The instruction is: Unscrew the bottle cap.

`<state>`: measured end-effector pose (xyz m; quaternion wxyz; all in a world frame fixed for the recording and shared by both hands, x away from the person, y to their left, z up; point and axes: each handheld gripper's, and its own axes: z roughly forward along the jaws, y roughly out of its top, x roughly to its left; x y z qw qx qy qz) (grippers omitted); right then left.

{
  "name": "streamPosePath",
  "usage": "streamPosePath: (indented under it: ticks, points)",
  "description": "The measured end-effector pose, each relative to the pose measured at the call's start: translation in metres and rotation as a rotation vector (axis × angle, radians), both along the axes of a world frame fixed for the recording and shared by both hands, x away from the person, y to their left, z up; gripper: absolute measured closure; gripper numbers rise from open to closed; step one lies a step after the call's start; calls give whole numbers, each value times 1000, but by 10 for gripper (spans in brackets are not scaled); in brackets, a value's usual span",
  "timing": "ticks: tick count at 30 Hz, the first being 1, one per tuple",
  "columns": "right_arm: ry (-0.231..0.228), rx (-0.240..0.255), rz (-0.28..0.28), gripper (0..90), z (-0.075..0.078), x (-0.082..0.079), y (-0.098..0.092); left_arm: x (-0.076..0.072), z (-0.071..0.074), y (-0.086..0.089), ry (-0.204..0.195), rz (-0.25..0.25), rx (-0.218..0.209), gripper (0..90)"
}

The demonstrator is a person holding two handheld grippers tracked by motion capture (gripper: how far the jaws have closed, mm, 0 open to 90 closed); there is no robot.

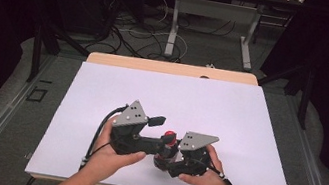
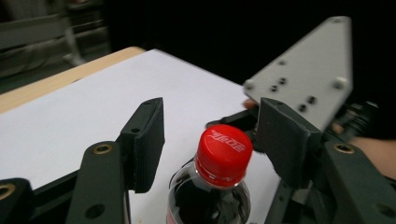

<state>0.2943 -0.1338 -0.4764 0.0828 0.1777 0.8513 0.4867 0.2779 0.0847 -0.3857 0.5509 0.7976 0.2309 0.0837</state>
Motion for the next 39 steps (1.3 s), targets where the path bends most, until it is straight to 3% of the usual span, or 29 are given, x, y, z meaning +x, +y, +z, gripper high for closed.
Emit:
streamPosePath:
  ticks: [1, 2, 3, 5, 6, 9, 14, 19, 21, 23, 25, 27, 30, 35, 37, 39]
  points:
    - [-1, 24, 59, 291, 1, 0, -2, 1, 1, 3, 8, -63, -4, 423]
    - [-1, 24, 59, 291, 1, 0, -2, 2, 1, 5, 3, -113, 4, 423]
    - [-6, 19, 113, 291, 4, -2, -3, 2, 1, 6, 2, -152, 21, 418]
    - [-16, 26, 124, 291, 4, -3, -2, 2, -2, 6, 14, -216, 35, 423]
    - [-23, 19, 155, 291, 5, -5, 0, 2, -3, 6, 14, -239, 41, 442]
    - [-23, 16, 184, 291, 5, -7, 2, 4, -6, 3, 35, -286, 43, 451]
    - [-30, 6, 219, 291, 3, -10, 6, 6, -9, 0, 40, -313, 73, 599]
    - [-28, 9, 201, 291, 3, -9, 4, 5, -10, -1, 21, -267, 67, 609]
    - [-16, 7, 177, 291, 4, -7, 3, 4, -10, -4, 20, -213, 57, 610]
    - [-14, 11, 127, 291, 4, -5, 2, 0, -10, -7, 14, -131, 61, 611]
    - [-9, 13, 125, 291, 5, -4, 1, -6, -10, -14, 5, -37, 62, 611]
    - [-10, 15, 85, 291, 4, -3, 0, -13, -11, -20, 20, 70, 52, 610]
    - [4, 6, 69, 291, 3, -1, -1, -20, -13, -29, 0, 156, 60, 611]
    - [1, 7, 63, 291, 3, -1, -3, -20, -13, -30, -14, 149, 65, 599]
    - [-7, 9, 68, 291, 4, 0, -3, -17, -11, -28, -6, 118, 74, 519]
    - [-4, 16, 67, 291, 4, 0, -3, -15, -9, -23, 0, 80, 53, 448]
